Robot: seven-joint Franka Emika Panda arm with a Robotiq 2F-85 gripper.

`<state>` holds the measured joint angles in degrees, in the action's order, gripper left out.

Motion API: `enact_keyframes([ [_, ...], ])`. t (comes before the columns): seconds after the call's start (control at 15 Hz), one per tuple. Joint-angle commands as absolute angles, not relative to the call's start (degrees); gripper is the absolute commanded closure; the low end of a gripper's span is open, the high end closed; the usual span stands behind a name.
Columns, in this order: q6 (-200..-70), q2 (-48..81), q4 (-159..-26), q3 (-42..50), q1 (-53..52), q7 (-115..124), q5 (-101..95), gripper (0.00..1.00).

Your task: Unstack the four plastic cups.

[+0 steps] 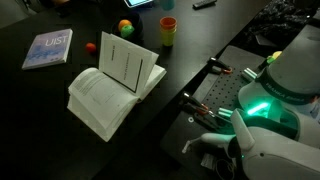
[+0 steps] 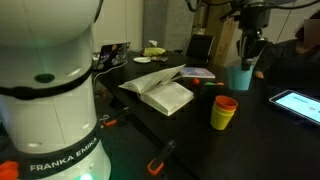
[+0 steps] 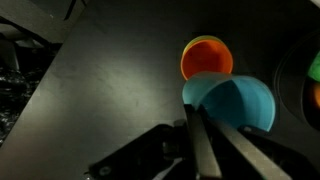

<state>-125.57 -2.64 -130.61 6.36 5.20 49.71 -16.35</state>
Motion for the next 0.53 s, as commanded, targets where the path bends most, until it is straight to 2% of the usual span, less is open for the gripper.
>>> enact_keyframes([
  [0.0,-124.4,-2.6,-129.9,7.1,7.5,53.0,-21.3,0.98],
  [0.47,-132.2,1.1,-133.4,10.8,11.3,59.3,-28.7,0.98],
])
